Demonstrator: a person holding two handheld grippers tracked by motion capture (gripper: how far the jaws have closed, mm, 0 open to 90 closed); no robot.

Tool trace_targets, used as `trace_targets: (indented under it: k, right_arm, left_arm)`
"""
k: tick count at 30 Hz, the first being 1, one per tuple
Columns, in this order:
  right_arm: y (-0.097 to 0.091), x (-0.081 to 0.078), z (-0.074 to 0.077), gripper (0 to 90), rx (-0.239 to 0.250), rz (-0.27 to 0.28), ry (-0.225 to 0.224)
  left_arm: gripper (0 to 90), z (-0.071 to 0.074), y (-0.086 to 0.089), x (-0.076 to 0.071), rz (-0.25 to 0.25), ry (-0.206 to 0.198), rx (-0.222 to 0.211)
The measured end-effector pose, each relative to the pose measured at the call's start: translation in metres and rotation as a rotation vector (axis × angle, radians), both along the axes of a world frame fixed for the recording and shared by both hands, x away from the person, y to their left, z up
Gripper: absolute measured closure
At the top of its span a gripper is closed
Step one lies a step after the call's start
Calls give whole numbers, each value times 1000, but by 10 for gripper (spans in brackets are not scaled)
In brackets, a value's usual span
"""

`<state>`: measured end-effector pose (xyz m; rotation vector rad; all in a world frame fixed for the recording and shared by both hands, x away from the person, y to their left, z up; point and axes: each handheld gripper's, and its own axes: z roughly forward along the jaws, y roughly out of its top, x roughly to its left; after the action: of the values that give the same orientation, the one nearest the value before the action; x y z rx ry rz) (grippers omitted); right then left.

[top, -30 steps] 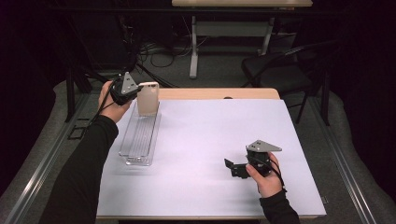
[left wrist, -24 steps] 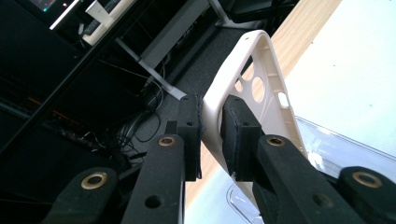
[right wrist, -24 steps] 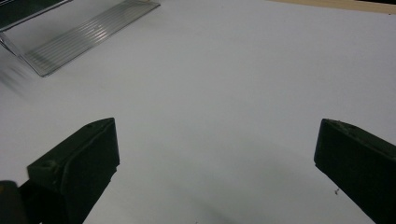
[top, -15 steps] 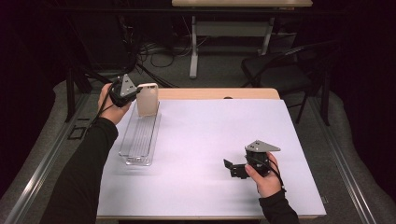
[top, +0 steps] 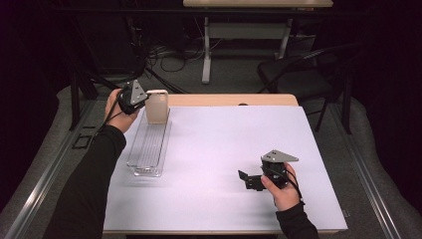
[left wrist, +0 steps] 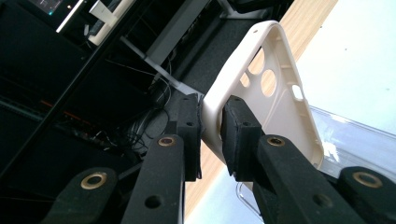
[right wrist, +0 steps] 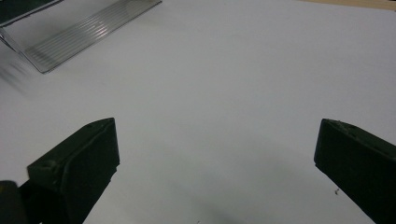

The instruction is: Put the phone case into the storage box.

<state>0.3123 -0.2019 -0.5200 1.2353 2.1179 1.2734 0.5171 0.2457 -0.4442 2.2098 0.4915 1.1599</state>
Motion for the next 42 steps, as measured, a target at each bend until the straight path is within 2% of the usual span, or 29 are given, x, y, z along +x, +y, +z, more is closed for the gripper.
trace_targets:
  k: [7, 17, 26, 42]
  right_arm:
    - [1, 0, -1, 0, -3, 2, 4]
    - [0, 0, -2, 0, -6, 11, 7]
    - [2, 0, -4, 0, -7, 14, 10]
    - [2, 1, -5, 0, -7, 15, 11]
  left_arm:
    - [785, -1, 1, 2, 6, -17, 34]
    - [783, -4, 3, 7, 14, -36, 56]
    - [776, -7, 11, 11, 43, -16, 41]
    - [739, -8, 11, 14, 68, -12, 26]
